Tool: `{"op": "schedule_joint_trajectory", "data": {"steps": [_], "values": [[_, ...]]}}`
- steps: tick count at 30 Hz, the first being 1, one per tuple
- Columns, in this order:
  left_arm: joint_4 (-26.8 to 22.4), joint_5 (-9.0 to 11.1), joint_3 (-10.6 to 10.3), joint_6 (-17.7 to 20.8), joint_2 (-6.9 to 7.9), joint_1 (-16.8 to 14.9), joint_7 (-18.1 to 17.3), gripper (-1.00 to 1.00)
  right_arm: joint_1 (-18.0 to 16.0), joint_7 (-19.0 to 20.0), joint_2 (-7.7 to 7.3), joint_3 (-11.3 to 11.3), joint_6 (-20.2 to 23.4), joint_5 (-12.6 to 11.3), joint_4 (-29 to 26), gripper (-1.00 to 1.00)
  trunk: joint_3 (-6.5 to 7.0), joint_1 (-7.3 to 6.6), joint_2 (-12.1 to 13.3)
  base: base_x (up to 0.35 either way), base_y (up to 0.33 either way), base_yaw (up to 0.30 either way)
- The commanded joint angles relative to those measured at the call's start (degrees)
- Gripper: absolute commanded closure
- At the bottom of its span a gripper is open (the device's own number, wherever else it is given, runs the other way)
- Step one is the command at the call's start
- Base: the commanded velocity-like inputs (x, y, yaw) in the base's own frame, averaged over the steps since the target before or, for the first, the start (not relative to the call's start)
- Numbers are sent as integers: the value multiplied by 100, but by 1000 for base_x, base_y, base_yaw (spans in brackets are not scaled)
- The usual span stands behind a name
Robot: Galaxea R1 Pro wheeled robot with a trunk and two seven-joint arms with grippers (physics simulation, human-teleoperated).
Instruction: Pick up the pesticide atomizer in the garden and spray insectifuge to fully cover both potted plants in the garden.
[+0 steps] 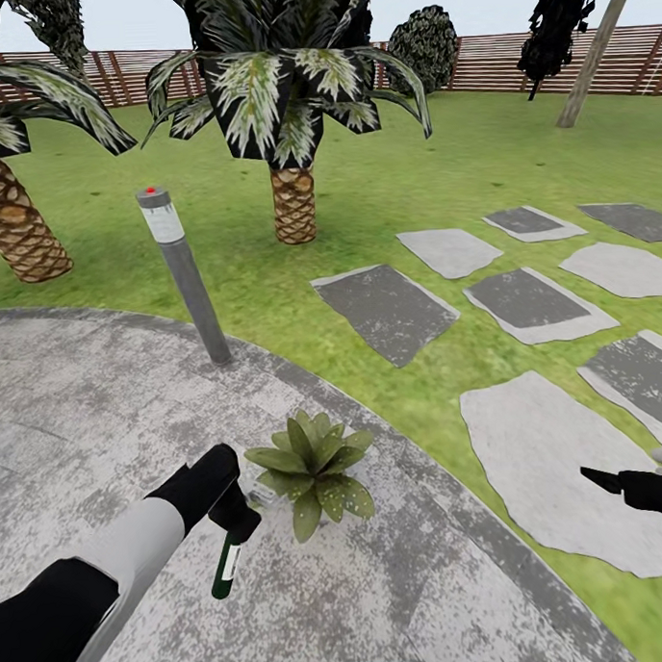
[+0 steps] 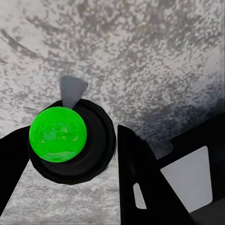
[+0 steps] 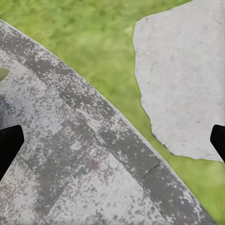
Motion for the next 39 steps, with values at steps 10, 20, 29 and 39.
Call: {"op": "schedule_joint_trajectory", "data": {"steps": [10,20,29,39], "values": [[-28,-47,-25,8,-67,137,-59,100,-6,58,-44,-7,28,52,-6,-100,-4,-1,-2,0,0,0],[-30,-40,-13,7,-77,170,-59,100,-6,62,-48,-1,28,48,-6,-100,-4,-1,-2,0,77,0],[-30,-38,-11,-32,-69,170,-59,100,-6,65,-48,-1,28,48,0,-100,-4,-1,-2,0,21,0],[-30,-38,1,-70,-68,171,-59,100,-6,66,-48,1,28,49,2,-100,-4,-1,-2,0,0,-116]]}}
